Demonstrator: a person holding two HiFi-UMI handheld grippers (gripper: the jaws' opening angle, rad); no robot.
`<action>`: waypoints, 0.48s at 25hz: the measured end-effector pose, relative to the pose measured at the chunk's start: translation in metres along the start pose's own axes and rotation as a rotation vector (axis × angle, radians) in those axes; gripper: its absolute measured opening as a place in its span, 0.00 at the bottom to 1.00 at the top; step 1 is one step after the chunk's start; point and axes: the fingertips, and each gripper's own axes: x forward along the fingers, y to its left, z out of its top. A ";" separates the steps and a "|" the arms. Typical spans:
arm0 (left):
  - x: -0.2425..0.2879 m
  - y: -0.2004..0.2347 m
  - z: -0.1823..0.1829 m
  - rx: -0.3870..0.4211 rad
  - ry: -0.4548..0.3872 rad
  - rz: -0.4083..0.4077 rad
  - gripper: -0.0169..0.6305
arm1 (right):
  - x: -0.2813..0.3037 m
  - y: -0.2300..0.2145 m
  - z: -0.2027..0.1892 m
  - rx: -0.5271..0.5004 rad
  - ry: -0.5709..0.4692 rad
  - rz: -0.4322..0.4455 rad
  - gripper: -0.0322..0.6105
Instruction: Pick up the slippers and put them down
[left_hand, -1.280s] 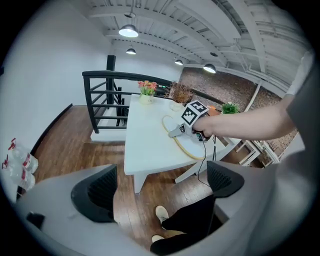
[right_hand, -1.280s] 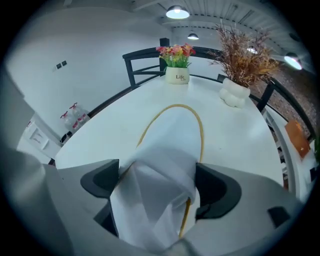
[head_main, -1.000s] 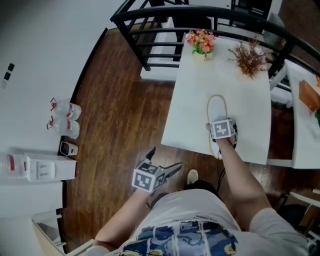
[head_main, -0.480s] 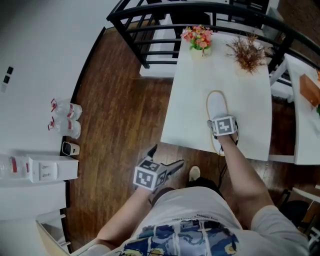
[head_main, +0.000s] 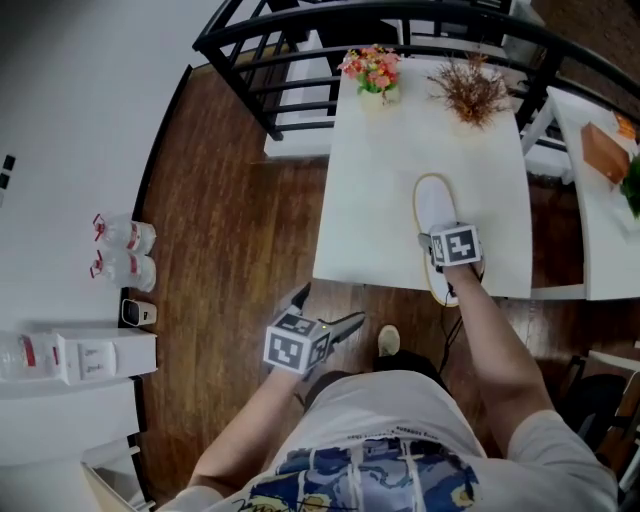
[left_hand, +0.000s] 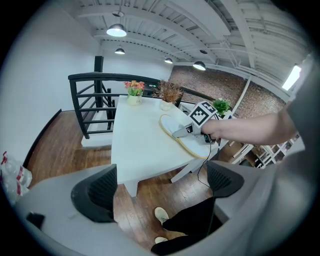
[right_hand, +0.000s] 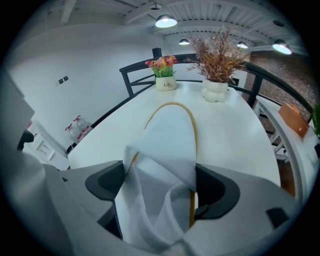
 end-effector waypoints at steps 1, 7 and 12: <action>0.000 -0.004 0.000 0.011 -0.002 -0.009 0.89 | -0.008 -0.002 -0.003 0.011 -0.008 -0.005 0.71; -0.009 -0.034 -0.012 0.096 -0.018 -0.080 0.89 | -0.067 -0.007 -0.029 0.063 -0.069 -0.049 0.71; -0.039 -0.062 -0.047 0.169 -0.029 -0.133 0.89 | -0.130 0.009 -0.074 0.107 -0.111 -0.101 0.71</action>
